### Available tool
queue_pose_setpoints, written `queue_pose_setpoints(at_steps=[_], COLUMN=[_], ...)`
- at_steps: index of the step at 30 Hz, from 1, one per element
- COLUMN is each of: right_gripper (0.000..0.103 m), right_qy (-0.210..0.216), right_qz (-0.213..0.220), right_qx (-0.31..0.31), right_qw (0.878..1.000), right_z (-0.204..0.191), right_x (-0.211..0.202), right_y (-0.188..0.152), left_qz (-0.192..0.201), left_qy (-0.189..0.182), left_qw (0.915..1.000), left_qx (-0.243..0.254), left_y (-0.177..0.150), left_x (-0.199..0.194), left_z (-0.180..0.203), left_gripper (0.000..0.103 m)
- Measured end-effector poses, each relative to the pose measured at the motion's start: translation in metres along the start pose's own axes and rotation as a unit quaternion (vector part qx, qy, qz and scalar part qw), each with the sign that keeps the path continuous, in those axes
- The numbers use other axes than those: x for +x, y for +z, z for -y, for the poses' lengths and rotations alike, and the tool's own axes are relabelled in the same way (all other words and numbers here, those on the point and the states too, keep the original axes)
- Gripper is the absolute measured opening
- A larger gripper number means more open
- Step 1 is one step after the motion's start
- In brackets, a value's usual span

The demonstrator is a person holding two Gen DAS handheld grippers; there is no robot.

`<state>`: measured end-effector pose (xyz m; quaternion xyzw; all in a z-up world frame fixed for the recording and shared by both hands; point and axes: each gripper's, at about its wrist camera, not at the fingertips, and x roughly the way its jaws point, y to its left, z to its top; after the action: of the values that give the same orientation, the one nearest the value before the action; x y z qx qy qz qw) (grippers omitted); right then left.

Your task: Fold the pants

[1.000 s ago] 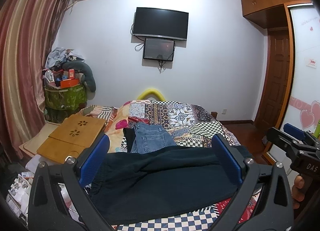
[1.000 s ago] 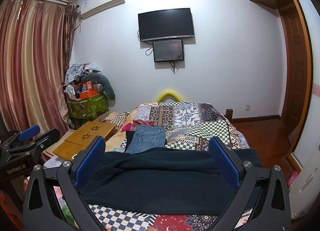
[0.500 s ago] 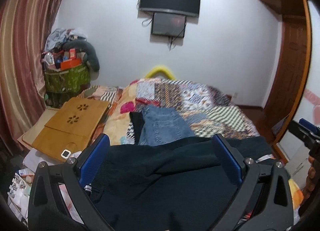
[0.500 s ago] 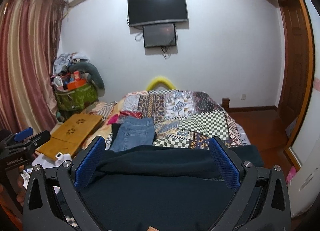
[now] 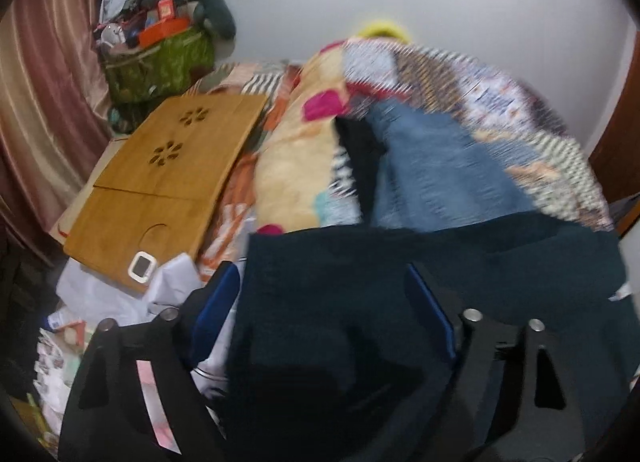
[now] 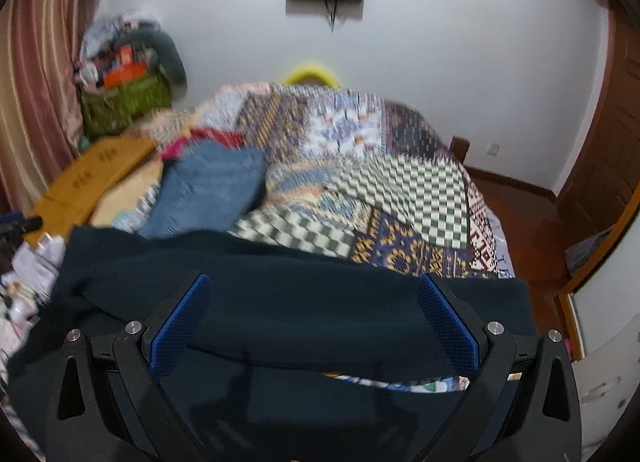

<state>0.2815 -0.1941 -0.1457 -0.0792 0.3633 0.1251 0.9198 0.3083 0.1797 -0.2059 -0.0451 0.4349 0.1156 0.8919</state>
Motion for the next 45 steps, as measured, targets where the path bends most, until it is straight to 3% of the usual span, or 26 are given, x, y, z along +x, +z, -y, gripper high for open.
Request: queue_pose_setpoints(at_steps=[4,10,18,24,28,30,35,38,40,45], right_gripper=[0.101,0.100,0.090,0.087,0.081,0.074,0.040,0.019,0.013,0.011], right_qy=[0.002,0.031,0.075,0.102,0.089,0.089,0.113,0.111,0.099,0.084], right_qz=[-0.039,-0.070,-0.110,-0.143,-0.176,-0.164,-0.162,-0.160,-0.156,-0.107], right_qx=[-0.012,-0.018,-0.036,-0.058,-0.084,-0.089,-0.076,-0.086,-0.101,-0.090], right_qw=[0.999,0.997,0.990,0.983,0.977,0.978,0.977,0.977,0.978,0.987], right_z=[0.015,0.028,0.018,0.006,-0.010,-0.012,-0.012,-0.019,-0.023,-0.012], right_x=[0.029,0.069,0.131,0.160,0.182,0.180,0.174,0.170,0.166,0.134], right_y=[0.001,0.014,0.030,0.028,0.020,0.018,0.009,0.006,0.007,0.030], left_qz=[-0.052,-0.111,-0.129,-0.140,-0.132,-0.130,-0.124,-0.112,-0.098,-0.030], left_qy=[0.014,0.004,-0.027,-0.044,-0.042,-0.037,-0.039,-0.026,-0.016,0.027], left_qw=[0.9985,0.9934,0.9886,0.9862,0.9884,0.9895,0.9901,0.9922,0.9944,0.9990], left_qx=[0.009,-0.031,-0.073,-0.076,-0.061,-0.051,-0.054,-0.049,-0.037,-0.019], left_y=[-0.001,-0.001,0.011,0.010,0.009,0.008,0.009,0.013,0.017,0.041], left_x=[0.048,0.101,0.139,0.153,0.146,0.141,0.129,0.117,0.103,0.054], left_z=[-0.022,-0.052,-0.054,-0.053,-0.050,-0.047,-0.044,-0.039,-0.034,-0.029], left_gripper=[0.064,0.056,0.050,0.048,0.034,0.029,0.008,0.008,0.008,0.008])
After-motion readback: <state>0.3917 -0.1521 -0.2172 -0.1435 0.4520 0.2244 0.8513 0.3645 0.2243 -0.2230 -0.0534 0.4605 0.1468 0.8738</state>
